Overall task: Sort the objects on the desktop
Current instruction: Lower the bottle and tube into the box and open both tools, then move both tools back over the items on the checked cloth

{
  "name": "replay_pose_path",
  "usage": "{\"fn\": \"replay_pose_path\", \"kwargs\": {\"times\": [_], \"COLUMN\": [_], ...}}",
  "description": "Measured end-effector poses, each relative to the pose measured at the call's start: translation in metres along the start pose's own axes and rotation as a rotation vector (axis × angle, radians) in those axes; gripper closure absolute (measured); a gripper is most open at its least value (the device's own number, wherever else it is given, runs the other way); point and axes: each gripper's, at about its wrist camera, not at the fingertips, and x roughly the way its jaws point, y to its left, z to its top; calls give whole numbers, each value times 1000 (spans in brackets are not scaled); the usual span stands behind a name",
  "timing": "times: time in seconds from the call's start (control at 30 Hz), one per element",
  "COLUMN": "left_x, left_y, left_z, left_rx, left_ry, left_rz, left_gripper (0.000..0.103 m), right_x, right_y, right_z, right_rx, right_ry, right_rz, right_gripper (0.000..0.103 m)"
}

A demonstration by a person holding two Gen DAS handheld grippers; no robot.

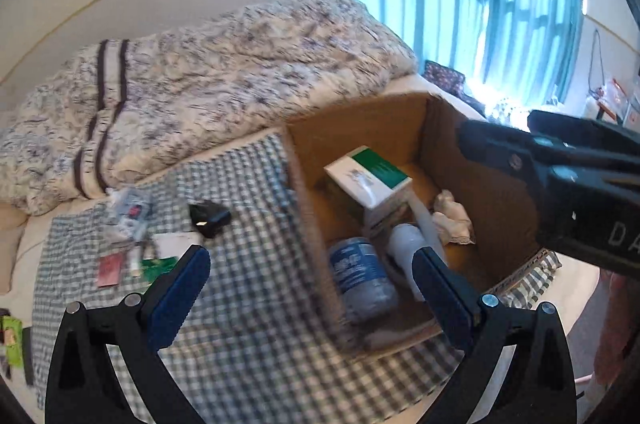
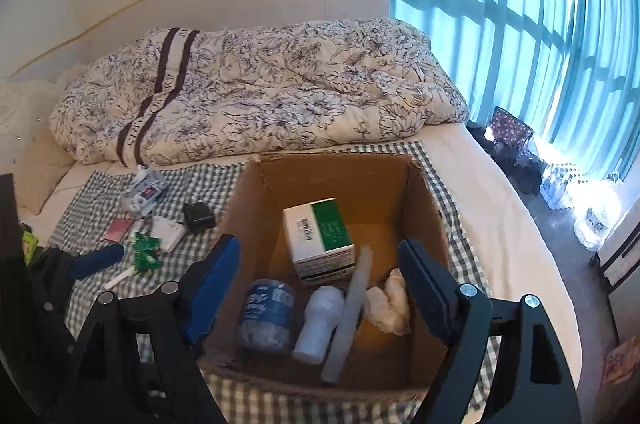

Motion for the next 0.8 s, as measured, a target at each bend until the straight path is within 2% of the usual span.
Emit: {"fn": "replay_pose_path", "kwargs": {"times": [0.2,0.4,0.57,0.8], "left_x": [-58,-98,-110,-100], "left_y": [60,135,201,259], "left_z": [-10,-49,-96,-131], "left_rx": [-76,-167,-246,-278], "left_ry": [-47,-46,-33,-25], "left_rz": [81,203,244,283], "left_gripper": [0,0,0,0], "right_x": [-42,-71,-75,-49], "right_y": [39,89,136,200], "right_z": [4,-9,-26,-39], "right_rx": [-9,-16,-32,-71], "right_ry": [-49,-62,-50,-7], "right_rz": [25,62,80,104], "right_gripper": [22,22,22,22]}}
